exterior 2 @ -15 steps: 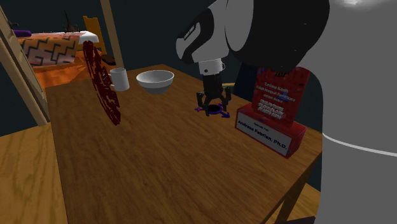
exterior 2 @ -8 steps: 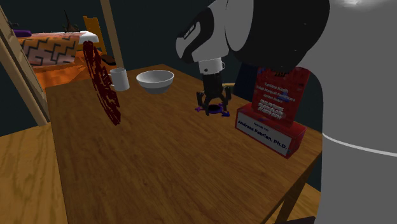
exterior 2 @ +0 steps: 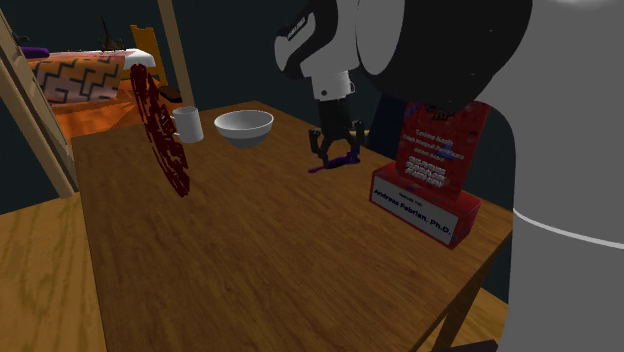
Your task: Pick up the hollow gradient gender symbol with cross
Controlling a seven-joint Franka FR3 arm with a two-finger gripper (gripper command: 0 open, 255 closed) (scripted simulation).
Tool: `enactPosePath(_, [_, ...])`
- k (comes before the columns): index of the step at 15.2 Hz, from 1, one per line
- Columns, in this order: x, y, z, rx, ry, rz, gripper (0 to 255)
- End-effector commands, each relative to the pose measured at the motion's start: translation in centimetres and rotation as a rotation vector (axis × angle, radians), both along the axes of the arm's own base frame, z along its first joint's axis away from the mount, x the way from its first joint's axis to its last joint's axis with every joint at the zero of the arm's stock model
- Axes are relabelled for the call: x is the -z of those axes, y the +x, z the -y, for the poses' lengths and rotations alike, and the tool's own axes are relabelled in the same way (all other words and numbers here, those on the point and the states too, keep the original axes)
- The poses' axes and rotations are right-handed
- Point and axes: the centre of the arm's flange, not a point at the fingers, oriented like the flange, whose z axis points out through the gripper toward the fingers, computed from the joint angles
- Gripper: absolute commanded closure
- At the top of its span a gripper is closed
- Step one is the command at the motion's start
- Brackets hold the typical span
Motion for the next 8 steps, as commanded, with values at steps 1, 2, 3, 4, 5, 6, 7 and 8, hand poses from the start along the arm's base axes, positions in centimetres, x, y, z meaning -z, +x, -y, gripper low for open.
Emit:
enactPosePath(1, [-0.9, 0.0, 0.0, 0.0, 0.0, 0.0, 255])
enactPosePath(2, [-1.5, 0.0, 0.0, 0.0, 0.0, 0.0, 255])
enactPosePath(3, [-2.0, 0.0, 0.0, 0.0, 0.0, 0.0, 255])
enactPosePath(4, [-2.5, 0.0, 0.0, 0.0, 0.0, 0.0, 255])
enactPosePath(5, [-3.0, 0.0, 0.0, 0.0, 0.0, 0.0, 255])
enactPosePath(6, [-3.6, 0.0, 0.0, 0.0, 0.0, 0.0, 255])
enactPosePath(7, [-3.6, 0.0, 0.0, 0.0, 0.0, 0.0, 255])
enactPosePath(8, [-3.6, 0.0, 0.0, 0.0, 0.0, 0.0, 255])
